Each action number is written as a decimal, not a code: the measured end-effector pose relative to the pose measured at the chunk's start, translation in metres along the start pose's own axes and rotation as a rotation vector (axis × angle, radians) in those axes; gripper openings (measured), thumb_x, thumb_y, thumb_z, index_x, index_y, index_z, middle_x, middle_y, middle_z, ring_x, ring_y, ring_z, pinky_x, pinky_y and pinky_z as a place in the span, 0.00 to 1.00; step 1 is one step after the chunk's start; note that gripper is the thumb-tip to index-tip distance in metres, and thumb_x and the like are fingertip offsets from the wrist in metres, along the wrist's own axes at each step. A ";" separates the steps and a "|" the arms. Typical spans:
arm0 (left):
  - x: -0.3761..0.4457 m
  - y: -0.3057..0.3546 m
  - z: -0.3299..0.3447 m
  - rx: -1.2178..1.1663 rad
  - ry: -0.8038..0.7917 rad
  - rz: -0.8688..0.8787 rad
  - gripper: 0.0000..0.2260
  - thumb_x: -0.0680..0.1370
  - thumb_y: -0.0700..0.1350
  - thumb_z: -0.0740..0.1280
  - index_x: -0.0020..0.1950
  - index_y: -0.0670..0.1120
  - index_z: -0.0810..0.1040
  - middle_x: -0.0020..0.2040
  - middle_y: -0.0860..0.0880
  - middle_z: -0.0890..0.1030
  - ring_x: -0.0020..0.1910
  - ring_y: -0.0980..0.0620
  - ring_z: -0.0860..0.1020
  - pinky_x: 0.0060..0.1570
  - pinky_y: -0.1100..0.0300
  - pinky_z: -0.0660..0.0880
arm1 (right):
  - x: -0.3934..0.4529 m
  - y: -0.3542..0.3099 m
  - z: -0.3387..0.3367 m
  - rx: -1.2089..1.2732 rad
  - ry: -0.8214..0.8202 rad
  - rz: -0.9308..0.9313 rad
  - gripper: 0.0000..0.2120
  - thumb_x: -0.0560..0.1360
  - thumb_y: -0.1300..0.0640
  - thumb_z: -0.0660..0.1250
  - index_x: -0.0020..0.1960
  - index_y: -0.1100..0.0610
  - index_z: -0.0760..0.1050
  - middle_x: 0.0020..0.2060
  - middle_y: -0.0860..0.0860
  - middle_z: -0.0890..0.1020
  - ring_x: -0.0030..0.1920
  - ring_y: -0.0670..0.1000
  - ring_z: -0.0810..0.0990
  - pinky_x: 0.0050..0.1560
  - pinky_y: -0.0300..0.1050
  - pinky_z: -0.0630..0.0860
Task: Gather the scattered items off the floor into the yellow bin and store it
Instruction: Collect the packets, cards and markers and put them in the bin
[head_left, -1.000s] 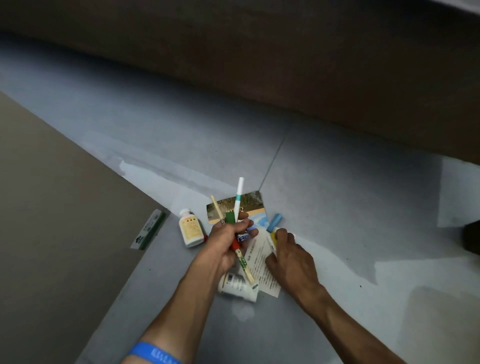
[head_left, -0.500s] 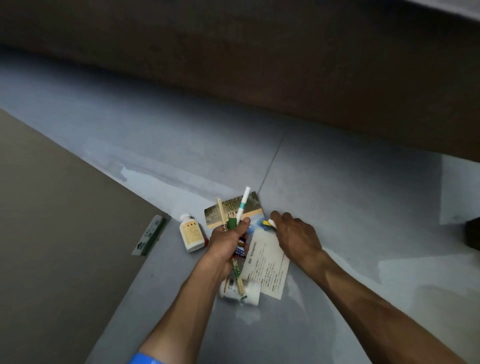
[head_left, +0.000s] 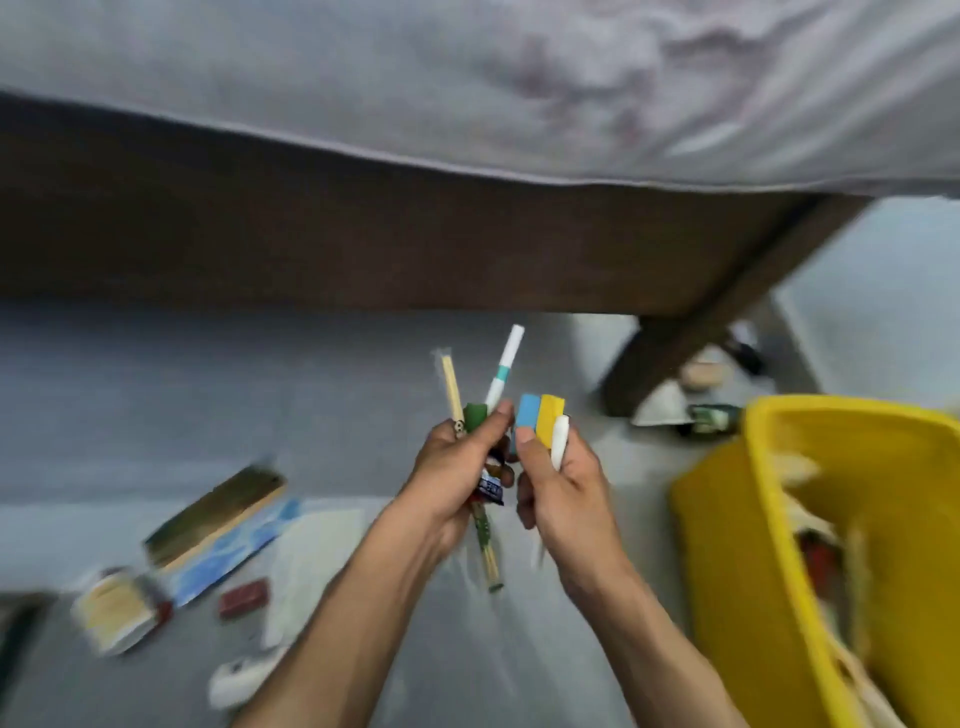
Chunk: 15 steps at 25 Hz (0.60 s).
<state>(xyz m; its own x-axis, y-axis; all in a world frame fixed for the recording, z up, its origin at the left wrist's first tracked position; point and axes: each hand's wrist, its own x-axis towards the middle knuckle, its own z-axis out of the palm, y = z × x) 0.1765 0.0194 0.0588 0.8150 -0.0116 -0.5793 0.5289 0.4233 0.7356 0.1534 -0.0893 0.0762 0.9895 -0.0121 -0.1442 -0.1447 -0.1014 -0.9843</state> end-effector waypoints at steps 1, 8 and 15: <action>0.000 0.002 0.042 0.014 -0.108 0.004 0.14 0.74 0.53 0.72 0.48 0.42 0.80 0.30 0.48 0.78 0.24 0.51 0.74 0.23 0.63 0.69 | -0.004 -0.014 -0.036 0.029 0.104 -0.021 0.07 0.79 0.51 0.63 0.44 0.43 0.77 0.27 0.43 0.76 0.27 0.42 0.72 0.27 0.35 0.68; -0.049 -0.024 0.256 0.295 -0.526 -0.110 0.18 0.73 0.60 0.70 0.51 0.47 0.82 0.44 0.48 0.86 0.41 0.51 0.84 0.42 0.56 0.81 | -0.052 -0.067 -0.223 -0.023 0.593 0.028 0.09 0.74 0.47 0.66 0.51 0.46 0.82 0.44 0.49 0.86 0.46 0.53 0.84 0.47 0.55 0.79; -0.040 -0.012 0.198 0.205 -0.401 0.028 0.20 0.79 0.63 0.57 0.65 0.55 0.76 0.56 0.59 0.80 0.55 0.60 0.78 0.53 0.61 0.74 | -0.039 -0.044 -0.197 -0.255 0.524 0.116 0.29 0.74 0.39 0.65 0.74 0.43 0.66 0.71 0.44 0.71 0.69 0.46 0.71 0.68 0.53 0.69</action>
<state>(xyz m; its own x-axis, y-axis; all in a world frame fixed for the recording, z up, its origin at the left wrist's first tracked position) 0.1844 -0.1643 0.1428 0.8356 -0.3700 -0.4061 0.5083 0.2403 0.8269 0.1221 -0.2801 0.1452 0.8461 -0.5203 -0.1158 -0.3106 -0.3048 -0.9003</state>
